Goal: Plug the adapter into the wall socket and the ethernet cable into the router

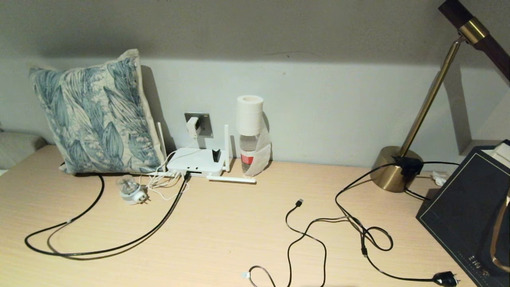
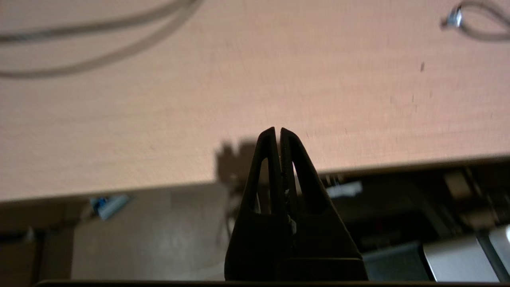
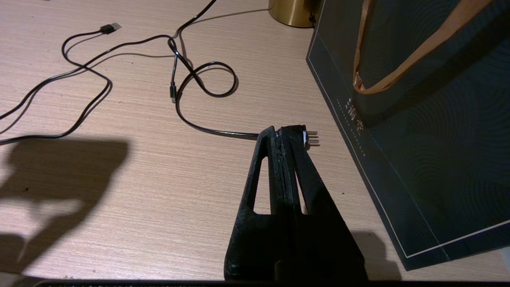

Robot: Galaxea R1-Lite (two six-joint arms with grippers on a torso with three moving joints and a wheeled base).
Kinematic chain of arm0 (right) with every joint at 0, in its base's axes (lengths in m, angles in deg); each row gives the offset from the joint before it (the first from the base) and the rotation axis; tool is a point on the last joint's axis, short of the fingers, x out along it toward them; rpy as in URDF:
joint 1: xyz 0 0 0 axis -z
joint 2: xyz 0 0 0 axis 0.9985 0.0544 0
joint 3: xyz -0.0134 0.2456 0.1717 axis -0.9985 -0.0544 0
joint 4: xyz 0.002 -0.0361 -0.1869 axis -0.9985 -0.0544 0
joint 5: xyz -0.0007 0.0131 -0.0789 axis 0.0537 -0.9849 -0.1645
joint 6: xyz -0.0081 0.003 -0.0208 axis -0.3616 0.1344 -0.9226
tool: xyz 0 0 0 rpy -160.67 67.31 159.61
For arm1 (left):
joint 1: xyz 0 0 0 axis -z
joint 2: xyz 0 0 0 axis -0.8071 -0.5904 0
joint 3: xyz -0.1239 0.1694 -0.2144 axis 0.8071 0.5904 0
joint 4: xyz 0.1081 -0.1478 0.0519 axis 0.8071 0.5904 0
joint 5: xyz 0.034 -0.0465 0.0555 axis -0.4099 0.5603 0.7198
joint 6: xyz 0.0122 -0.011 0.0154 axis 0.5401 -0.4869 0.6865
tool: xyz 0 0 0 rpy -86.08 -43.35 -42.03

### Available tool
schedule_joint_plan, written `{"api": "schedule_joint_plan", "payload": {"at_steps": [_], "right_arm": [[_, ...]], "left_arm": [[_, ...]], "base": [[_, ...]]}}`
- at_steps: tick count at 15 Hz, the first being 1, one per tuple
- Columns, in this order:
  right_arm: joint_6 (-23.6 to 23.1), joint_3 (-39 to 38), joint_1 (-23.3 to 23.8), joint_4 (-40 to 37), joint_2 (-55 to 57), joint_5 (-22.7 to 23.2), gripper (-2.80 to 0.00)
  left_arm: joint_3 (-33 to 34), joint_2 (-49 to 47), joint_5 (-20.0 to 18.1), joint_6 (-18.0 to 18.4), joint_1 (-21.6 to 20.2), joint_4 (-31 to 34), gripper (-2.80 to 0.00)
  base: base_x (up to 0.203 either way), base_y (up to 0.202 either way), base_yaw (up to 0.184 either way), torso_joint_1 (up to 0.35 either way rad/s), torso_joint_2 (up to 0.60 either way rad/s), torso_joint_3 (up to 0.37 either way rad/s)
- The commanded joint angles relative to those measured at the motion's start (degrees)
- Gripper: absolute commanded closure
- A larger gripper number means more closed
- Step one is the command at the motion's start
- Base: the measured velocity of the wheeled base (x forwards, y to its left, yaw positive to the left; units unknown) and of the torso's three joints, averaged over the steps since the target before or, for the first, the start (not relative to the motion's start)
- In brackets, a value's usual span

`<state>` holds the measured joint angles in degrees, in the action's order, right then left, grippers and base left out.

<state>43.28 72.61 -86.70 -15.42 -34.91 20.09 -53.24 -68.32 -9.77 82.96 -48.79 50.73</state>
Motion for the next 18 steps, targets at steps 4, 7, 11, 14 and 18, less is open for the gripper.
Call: {"api": "schedule_joint_plan", "payload": {"at_steps": [4,7,11,14,18], "right_arm": [[0.04,0.00,-0.01,-0.03,0.08,0.01,0.00],[0.00,0.00,-0.01,-0.02,0.04,0.01,0.00],[-0.13,-0.17,-0.01,-0.02,0.00,-0.08,0.00],[0.15,-0.03,-0.01,-0.02,0.09,-0.08,0.00],[0.83,0.00,-0.01,-0.02,0.02,0.01,0.00]], "left_arm": [[0.80,22.87,-1.09,1.79,-4.59,-1.37,0.00],[0.89,22.63,1.25,-6.88,-4.84,-1.65,0.00],[0.89,22.63,1.32,-7.05,-4.84,-1.69,0.00],[0.89,22.63,1.32,-7.05,-4.84,-1.69,0.00],[0.89,22.63,1.32,-7.05,-4.84,-1.69,0.00]], "base": [[0.000,0.000,0.000,0.000,0.00,0.000],[0.000,0.000,0.000,0.000,0.00,0.000],[0.000,0.000,0.000,0.000,0.00,0.000],[0.000,0.000,0.000,0.000,0.00,0.000],[0.000,0.000,0.000,0.000,0.00,0.000]]}}
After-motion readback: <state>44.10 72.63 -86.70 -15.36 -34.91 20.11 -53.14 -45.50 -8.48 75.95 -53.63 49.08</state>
